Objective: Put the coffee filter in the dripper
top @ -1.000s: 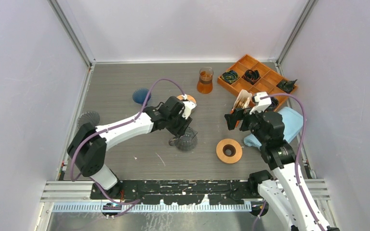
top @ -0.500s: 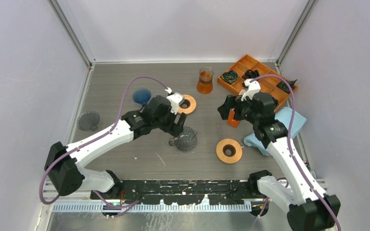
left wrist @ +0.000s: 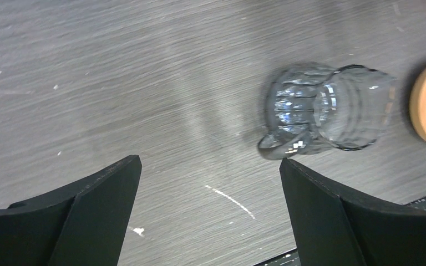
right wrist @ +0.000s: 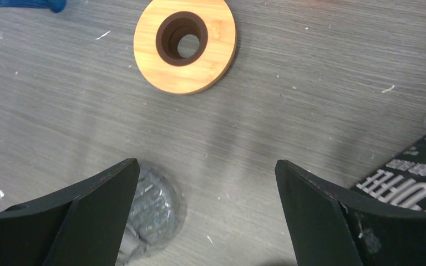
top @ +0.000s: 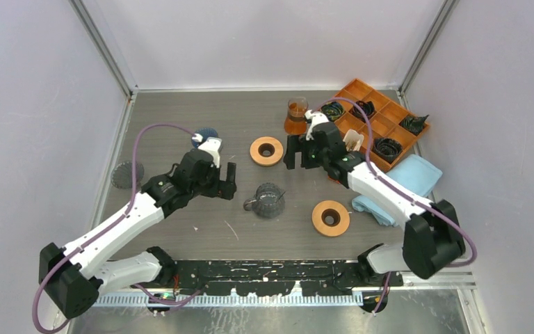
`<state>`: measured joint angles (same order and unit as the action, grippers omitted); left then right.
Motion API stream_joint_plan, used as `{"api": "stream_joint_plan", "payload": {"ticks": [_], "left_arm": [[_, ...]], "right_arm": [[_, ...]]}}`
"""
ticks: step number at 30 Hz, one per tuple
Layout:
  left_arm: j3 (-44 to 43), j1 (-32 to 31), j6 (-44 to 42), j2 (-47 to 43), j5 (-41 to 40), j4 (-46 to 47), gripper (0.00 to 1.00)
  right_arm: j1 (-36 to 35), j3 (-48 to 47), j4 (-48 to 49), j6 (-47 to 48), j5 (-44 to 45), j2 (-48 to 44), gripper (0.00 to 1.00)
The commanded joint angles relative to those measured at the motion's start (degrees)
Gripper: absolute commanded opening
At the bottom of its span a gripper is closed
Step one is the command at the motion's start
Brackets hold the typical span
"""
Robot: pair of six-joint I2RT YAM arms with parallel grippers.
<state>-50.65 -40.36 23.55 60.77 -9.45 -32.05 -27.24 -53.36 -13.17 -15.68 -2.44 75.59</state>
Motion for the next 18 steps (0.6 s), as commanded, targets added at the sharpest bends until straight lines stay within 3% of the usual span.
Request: {"api": "stream_joint_plan", "payload": {"ticks": [1,10,18], "left_arm": [[2.61,3.52,1.94,-4.05,-0.76,-2.31,0.99],[4.15,6.27,-1.23,-6.33,-2.73,-4.42,0.99],[0.65,6.43,-6.21,-4.6,-3.83,-6.47,0.99]], "right_arm": [[-2.68,-6.33,6.21,-2.42,8.0,5.46,0.99],[-5.29,-13.64,8.72,-5.69,17.37,18.95,0.93],[-6.06,-20.37,7.58,-8.63,19.86,29.08,0.83]]}}
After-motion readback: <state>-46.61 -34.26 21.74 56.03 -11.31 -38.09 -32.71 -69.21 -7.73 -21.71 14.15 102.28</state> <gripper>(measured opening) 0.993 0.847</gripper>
